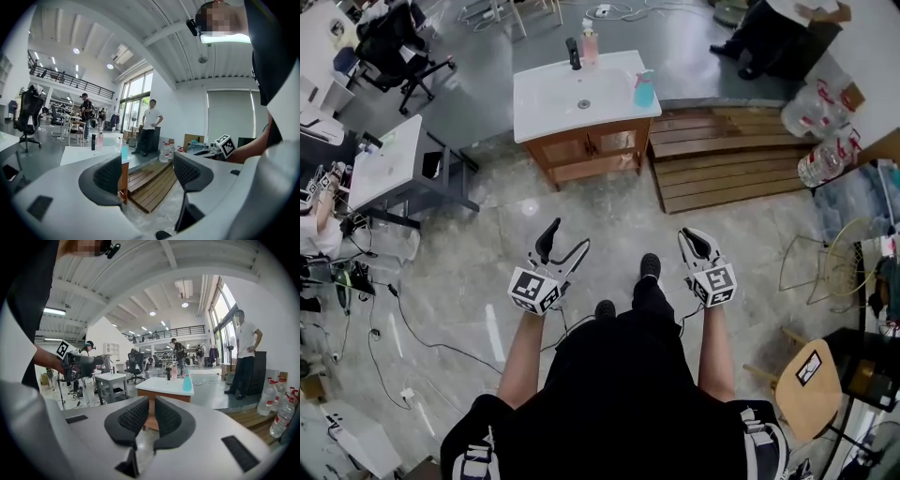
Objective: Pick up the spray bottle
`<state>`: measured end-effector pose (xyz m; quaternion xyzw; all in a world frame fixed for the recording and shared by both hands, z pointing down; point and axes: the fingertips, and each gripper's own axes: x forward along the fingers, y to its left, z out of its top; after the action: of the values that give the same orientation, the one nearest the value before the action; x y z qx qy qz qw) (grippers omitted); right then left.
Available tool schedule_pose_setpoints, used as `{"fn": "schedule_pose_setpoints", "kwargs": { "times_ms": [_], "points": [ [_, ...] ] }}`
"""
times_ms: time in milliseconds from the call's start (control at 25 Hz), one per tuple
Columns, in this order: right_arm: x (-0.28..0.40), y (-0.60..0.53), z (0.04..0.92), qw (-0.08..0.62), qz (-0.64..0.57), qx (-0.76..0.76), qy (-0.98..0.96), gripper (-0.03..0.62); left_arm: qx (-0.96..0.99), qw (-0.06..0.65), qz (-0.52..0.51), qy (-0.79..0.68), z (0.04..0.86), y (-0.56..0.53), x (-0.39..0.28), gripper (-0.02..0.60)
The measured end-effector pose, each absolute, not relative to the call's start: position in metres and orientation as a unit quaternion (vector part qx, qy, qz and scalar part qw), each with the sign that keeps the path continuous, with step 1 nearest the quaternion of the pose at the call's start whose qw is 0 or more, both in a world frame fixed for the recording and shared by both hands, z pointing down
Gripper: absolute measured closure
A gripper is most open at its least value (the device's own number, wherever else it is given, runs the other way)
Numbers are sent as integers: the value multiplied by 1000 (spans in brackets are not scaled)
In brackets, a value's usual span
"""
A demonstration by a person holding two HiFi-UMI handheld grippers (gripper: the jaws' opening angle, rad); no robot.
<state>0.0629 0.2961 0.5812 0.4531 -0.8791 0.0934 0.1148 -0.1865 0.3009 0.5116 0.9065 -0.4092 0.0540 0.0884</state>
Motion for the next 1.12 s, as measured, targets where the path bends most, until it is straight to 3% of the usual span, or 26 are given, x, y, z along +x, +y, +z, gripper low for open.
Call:
{"fn": "schedule_pose_setpoints", "kwargs": {
  "times_ms": [520,1120],
  "points": [
    [136,172,590,133,85,426,-891,526,894,84,54,-436,510,184,-109,256],
    [202,49,598,144,76,370,-915,577,864,89,69,-490,507,93,-46,256]
  ]
}}
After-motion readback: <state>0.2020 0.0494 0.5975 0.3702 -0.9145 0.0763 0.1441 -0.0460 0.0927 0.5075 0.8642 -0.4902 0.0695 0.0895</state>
